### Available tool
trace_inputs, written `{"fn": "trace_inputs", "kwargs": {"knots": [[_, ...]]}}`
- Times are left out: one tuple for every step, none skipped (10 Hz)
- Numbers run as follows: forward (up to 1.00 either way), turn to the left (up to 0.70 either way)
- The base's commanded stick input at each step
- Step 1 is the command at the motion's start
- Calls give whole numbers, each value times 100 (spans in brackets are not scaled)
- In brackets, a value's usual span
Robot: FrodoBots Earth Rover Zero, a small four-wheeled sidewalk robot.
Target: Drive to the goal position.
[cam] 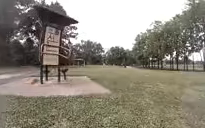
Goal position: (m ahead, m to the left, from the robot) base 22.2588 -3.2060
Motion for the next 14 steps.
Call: {"fn": "trace_inputs", "kwargs": {"knots": [[70, 0], [70, 0], [70, 0], [70, 0], [70, 0], [70, 0], [70, 0], [70, 0], [70, 0], [70, 0], [70, 0], [70, 0], [70, 0], [70, 0]]}}
